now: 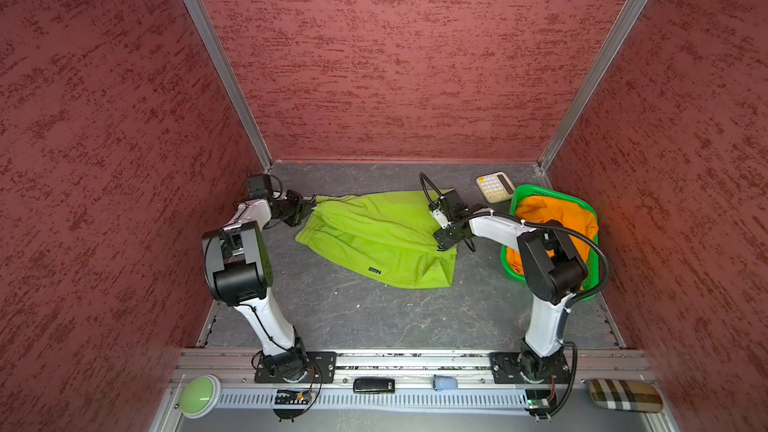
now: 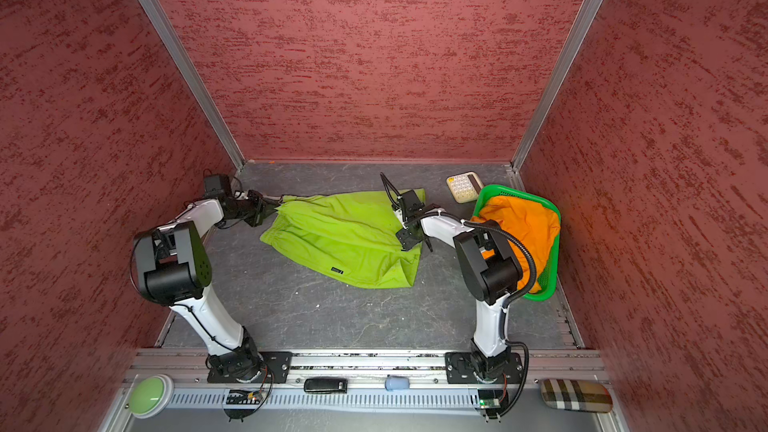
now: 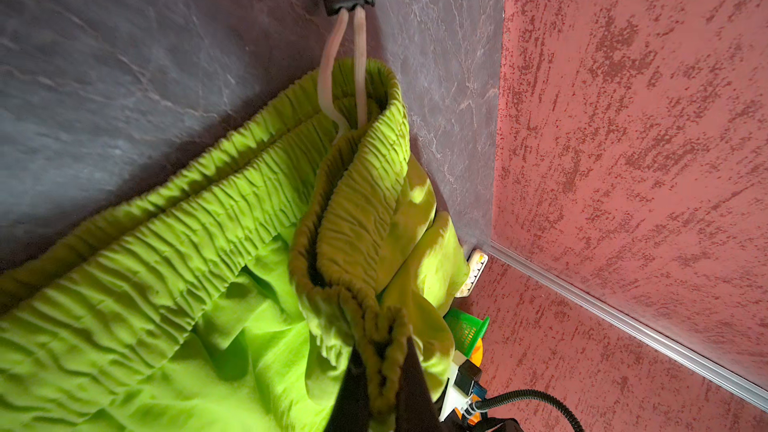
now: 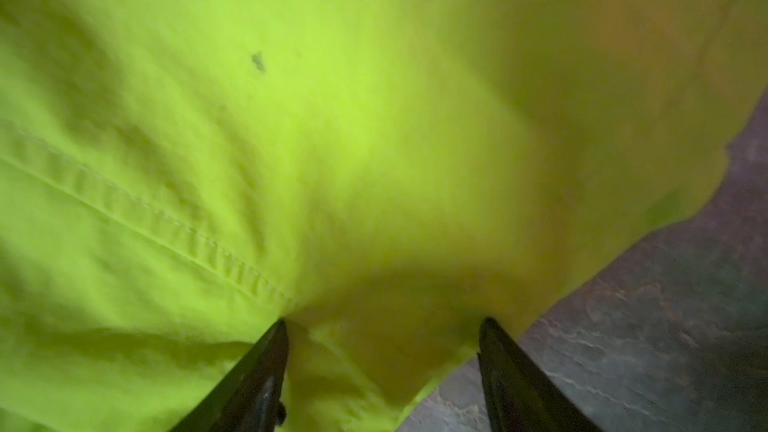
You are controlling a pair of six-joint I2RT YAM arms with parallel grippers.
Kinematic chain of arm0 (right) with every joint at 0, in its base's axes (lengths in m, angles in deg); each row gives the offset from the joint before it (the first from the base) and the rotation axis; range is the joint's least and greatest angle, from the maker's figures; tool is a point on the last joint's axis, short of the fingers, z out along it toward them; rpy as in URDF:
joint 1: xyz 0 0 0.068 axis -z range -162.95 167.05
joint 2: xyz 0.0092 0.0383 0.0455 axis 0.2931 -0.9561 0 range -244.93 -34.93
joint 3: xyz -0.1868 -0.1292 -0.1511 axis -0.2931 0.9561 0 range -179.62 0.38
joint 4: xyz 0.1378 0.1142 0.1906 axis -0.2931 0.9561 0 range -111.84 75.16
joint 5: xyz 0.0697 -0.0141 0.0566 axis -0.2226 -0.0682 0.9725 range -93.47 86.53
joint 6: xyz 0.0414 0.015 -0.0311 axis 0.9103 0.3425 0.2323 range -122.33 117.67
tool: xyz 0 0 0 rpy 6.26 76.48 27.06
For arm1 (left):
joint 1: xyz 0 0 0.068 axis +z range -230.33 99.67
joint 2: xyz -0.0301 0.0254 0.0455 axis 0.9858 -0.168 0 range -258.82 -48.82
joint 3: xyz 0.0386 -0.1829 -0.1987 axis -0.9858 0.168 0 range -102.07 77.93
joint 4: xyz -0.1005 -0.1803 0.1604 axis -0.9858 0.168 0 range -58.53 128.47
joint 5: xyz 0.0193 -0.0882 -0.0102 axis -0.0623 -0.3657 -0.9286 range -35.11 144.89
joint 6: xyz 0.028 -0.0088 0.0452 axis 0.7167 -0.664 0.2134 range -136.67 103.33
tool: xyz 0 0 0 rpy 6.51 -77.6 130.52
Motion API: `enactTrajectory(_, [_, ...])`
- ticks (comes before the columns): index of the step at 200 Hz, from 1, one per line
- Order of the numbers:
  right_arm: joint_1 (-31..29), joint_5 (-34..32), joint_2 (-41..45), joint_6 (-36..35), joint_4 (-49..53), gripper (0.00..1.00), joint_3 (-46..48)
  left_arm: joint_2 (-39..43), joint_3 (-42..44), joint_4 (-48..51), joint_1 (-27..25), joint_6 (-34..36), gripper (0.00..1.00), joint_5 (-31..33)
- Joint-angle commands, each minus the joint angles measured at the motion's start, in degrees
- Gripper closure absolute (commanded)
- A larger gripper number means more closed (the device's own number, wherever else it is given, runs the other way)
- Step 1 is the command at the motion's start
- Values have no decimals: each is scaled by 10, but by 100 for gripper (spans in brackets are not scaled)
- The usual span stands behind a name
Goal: Fold and stack the shorts
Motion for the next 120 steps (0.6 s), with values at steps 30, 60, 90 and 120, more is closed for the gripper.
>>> enactTrajectory(30, [-2, -2, -30, -12, 8, 29, 20, -22, -22, 16, -2, 20, 100, 8])
enactTrajectory(60, [-1, 3, -24, 3, 6, 45, 41, -23, -25, 23, -3, 26, 100, 14])
enactTrajectory(90, [-1, 30, -16, 26, -8, 59, 66, -25, -31, 24, -5, 24, 100, 16])
enactTrajectory(120, [-2, 63, -11, 50, -19, 76, 83, -25, -39, 31, -6, 27, 100, 21])
